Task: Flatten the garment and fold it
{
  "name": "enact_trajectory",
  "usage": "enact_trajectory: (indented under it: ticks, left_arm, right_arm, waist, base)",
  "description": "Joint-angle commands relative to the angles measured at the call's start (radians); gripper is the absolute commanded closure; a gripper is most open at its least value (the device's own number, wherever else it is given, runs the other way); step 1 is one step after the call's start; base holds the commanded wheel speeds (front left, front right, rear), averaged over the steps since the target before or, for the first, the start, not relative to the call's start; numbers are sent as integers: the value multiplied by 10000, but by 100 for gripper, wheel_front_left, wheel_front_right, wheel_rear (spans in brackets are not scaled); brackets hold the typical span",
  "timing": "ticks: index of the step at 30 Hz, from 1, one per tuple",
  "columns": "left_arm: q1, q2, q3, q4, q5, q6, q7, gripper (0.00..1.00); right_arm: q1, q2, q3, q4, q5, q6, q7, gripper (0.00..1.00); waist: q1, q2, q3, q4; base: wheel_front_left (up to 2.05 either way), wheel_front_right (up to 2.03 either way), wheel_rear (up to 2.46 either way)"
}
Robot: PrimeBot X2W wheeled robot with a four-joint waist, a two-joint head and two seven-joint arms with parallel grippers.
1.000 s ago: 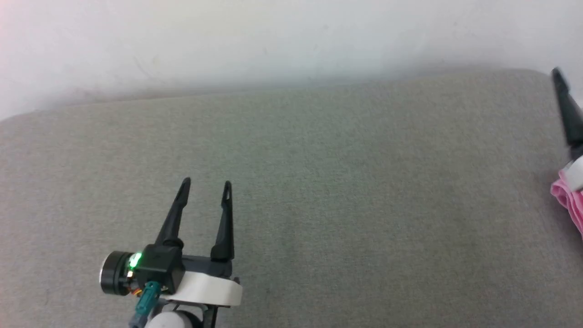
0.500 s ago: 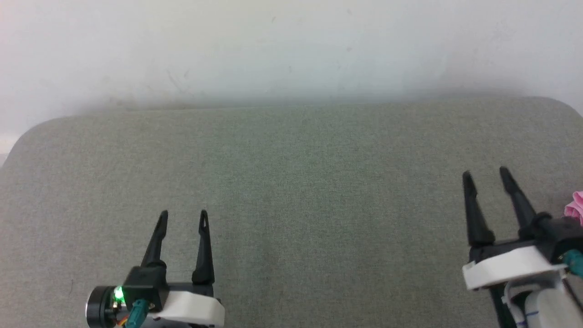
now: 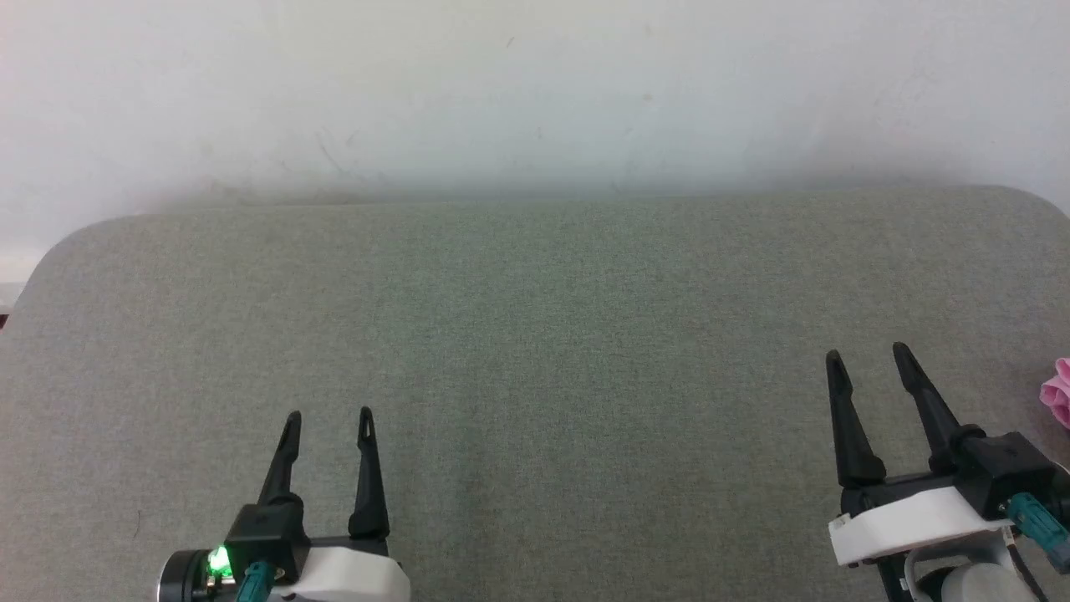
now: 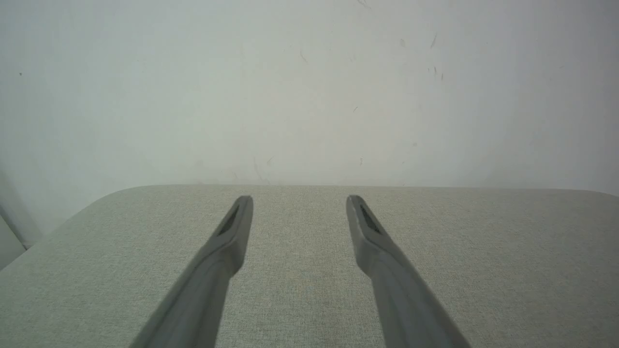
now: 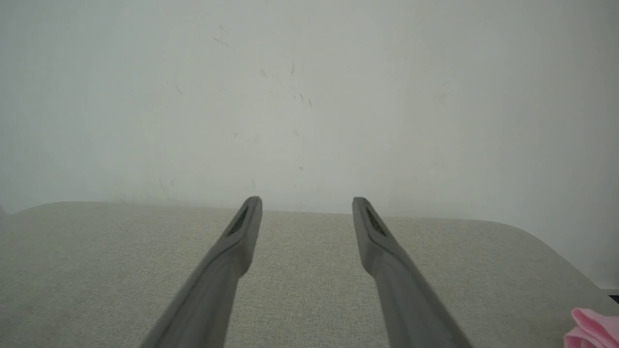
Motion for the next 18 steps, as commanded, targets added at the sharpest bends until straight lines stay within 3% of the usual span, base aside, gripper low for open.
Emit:
enact_trajectory:
  ticks: [1,18]
  left_arm:
    - [47,-31,53,22,-62,88,-47,0]
    - [59,-55,6,-47,-53,122,-47,0]
  right_arm:
    - [100,46,1,-80,-89,-17,-47,0]
    - [110,70,-1,-128,-84,-17,-48,0]
  waist:
    - [0,-1,4,10]
    - [0,-1,5,46]
  base:
    - [0,0,0]
    - [0,0,0]
